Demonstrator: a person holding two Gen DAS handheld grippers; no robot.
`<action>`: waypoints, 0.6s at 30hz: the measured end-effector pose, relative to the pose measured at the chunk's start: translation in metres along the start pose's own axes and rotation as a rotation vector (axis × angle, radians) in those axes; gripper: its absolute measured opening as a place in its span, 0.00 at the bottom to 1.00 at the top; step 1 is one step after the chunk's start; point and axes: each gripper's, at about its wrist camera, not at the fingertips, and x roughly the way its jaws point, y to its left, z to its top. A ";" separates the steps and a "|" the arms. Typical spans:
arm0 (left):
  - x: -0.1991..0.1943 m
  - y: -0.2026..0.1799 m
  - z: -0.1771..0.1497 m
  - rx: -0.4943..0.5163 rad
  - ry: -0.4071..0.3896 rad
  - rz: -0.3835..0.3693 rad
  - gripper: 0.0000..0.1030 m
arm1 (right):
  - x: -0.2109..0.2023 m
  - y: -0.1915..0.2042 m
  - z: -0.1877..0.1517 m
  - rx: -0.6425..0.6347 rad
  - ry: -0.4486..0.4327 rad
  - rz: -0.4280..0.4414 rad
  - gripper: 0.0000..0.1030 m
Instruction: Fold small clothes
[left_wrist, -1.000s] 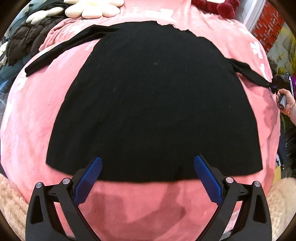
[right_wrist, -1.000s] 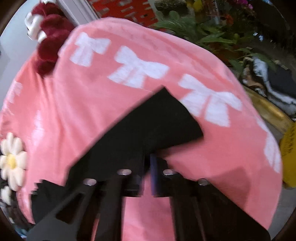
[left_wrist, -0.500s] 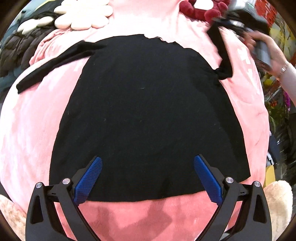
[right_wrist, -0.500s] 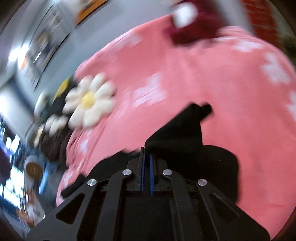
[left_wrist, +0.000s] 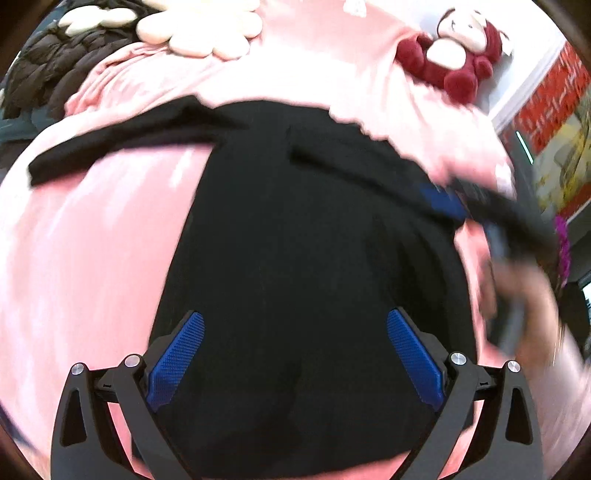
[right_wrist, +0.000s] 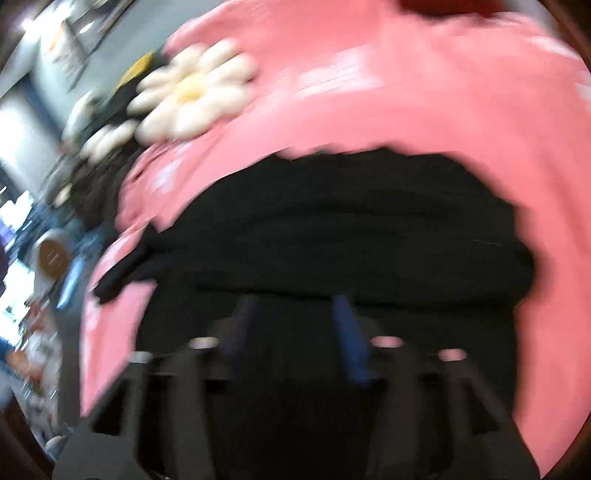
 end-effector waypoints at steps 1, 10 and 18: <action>0.008 -0.002 0.016 -0.016 0.000 -0.014 0.94 | -0.006 -0.013 -0.004 -0.002 -0.005 -0.041 0.53; 0.132 -0.021 0.136 -0.210 0.101 -0.077 0.89 | -0.008 -0.083 -0.024 0.084 0.013 -0.136 0.53; 0.145 -0.021 0.184 -0.163 0.001 -0.125 0.03 | 0.023 -0.084 0.008 0.064 -0.029 -0.097 0.35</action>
